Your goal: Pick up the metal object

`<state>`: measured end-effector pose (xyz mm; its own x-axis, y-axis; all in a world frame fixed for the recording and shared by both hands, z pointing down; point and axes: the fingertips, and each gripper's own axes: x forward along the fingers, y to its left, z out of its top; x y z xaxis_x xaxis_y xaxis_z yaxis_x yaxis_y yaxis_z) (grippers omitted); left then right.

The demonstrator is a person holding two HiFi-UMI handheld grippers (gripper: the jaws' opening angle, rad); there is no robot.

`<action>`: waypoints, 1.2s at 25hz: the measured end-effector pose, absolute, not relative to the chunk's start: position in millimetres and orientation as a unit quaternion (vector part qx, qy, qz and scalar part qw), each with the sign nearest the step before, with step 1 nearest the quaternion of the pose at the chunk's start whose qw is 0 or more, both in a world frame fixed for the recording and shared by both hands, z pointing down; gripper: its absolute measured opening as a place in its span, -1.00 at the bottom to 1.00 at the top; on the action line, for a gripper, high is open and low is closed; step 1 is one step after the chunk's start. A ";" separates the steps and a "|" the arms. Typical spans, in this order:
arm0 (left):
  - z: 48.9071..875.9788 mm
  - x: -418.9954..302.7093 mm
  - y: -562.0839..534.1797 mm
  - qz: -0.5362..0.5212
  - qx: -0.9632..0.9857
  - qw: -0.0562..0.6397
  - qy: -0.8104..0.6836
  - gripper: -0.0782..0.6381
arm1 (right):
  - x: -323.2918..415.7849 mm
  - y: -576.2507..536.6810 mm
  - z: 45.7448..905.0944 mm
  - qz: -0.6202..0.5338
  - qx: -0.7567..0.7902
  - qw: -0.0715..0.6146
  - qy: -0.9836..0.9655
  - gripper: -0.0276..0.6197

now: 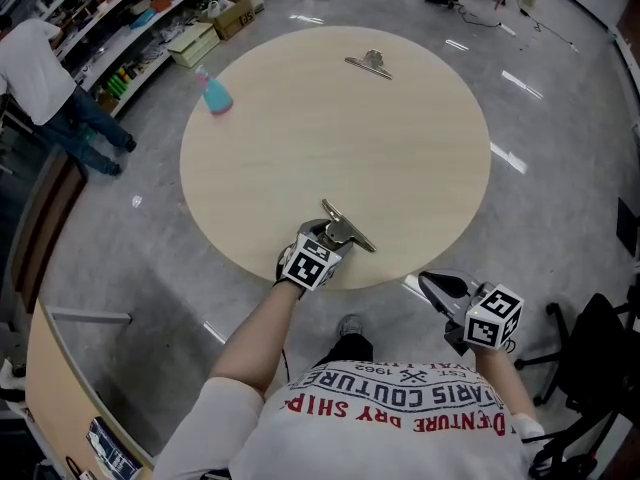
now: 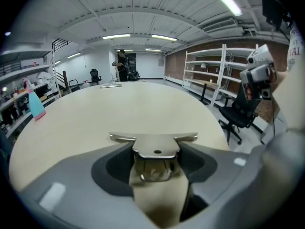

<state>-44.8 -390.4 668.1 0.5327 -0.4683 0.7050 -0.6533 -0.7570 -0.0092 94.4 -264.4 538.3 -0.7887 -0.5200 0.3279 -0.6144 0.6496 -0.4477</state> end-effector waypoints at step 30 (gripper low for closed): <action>421.3 -66.7 -200.3 0.132 0.919 0.034 -0.371 0.00 | 57.1 -198.6 424.8 0.126 0.267 0.064 -0.953 -0.91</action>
